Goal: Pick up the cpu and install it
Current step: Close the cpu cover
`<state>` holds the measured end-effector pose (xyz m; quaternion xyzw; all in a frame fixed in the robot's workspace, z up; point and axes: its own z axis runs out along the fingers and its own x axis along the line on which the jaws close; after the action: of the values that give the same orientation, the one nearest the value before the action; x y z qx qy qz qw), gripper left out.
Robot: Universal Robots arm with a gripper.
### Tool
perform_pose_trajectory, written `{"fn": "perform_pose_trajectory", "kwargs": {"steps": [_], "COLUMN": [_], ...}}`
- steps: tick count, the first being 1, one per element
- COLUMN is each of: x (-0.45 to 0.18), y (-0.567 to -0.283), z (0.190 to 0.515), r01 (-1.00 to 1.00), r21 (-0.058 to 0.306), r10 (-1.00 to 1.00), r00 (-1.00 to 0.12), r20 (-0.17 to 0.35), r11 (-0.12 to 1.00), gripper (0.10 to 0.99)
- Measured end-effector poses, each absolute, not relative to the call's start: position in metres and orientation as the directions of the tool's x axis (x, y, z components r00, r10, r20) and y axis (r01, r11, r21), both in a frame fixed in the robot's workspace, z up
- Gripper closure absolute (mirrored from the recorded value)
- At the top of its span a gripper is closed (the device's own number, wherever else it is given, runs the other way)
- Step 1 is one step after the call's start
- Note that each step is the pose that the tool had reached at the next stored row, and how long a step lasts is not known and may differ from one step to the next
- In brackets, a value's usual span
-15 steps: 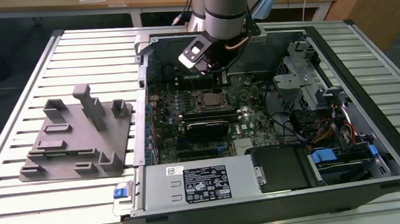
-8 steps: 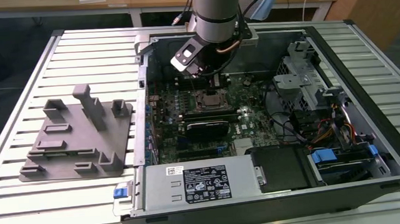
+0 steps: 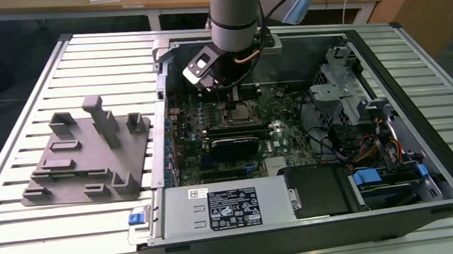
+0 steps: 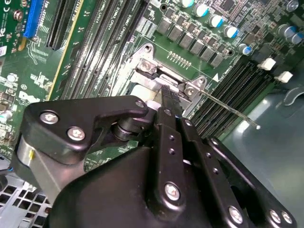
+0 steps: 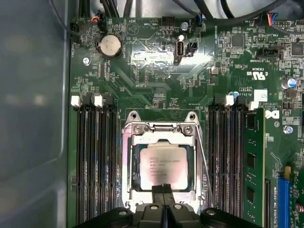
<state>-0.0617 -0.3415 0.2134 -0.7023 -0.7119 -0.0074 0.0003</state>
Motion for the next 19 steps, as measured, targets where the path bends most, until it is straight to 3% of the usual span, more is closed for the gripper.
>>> {"fn": "perform_pose_trajectory", "kwargs": {"steps": [19], "x": [-0.0618], "y": [-0.3415], "z": [0.2121], "r01": [0.943], "r21": [0.01], "r10": [0.942], "r00": [-0.334], "r20": [0.011], "r11": [0.334], "gripper": [0.98]}}
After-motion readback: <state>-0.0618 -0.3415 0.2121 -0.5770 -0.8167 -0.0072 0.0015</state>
